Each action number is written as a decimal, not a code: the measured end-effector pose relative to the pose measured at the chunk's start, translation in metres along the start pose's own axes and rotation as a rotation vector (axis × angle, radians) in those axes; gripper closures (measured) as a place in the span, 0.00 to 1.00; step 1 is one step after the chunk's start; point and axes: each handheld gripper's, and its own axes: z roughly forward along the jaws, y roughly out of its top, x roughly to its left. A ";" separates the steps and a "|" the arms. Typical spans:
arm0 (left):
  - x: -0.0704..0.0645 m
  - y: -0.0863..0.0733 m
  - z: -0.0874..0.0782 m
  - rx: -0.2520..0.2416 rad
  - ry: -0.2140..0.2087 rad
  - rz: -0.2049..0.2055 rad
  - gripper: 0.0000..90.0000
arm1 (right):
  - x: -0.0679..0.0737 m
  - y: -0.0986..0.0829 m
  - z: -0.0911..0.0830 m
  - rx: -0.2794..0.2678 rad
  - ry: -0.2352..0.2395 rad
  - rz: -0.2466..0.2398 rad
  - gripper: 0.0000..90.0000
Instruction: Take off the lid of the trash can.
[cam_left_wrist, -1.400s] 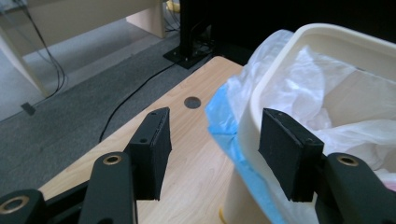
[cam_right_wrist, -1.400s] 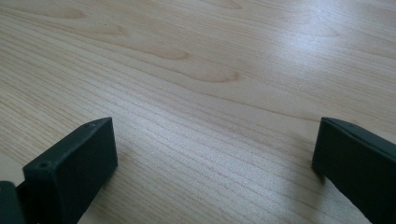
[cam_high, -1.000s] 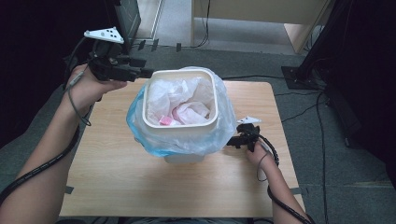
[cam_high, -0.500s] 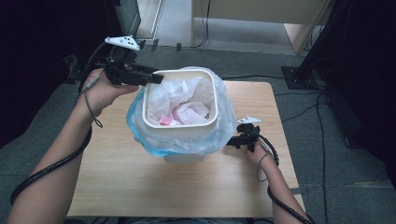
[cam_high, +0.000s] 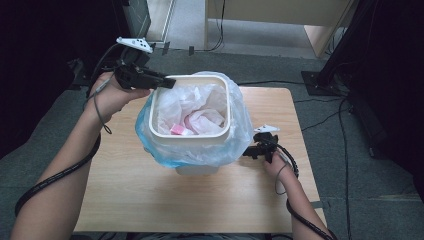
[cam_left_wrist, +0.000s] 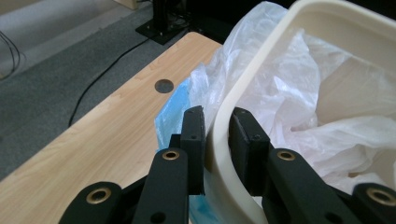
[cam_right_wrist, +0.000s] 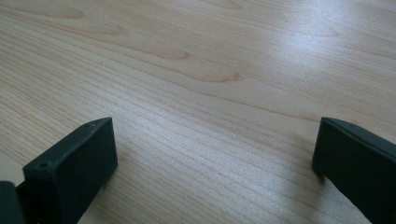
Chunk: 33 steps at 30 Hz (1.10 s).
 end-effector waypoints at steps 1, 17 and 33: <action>0.001 0.001 -0.001 -0.001 -0.004 -0.007 0.85 | 0.000 0.000 0.000 0.000 0.000 0.000 0.00; 0.008 0.005 -0.022 -0.002 0.009 -0.072 0.84 | 0.000 0.000 0.000 0.000 0.000 -0.001 0.00; 0.014 -0.008 -0.040 -0.016 0.015 -0.068 0.83 | 0.000 0.000 0.000 0.000 0.000 -0.001 0.00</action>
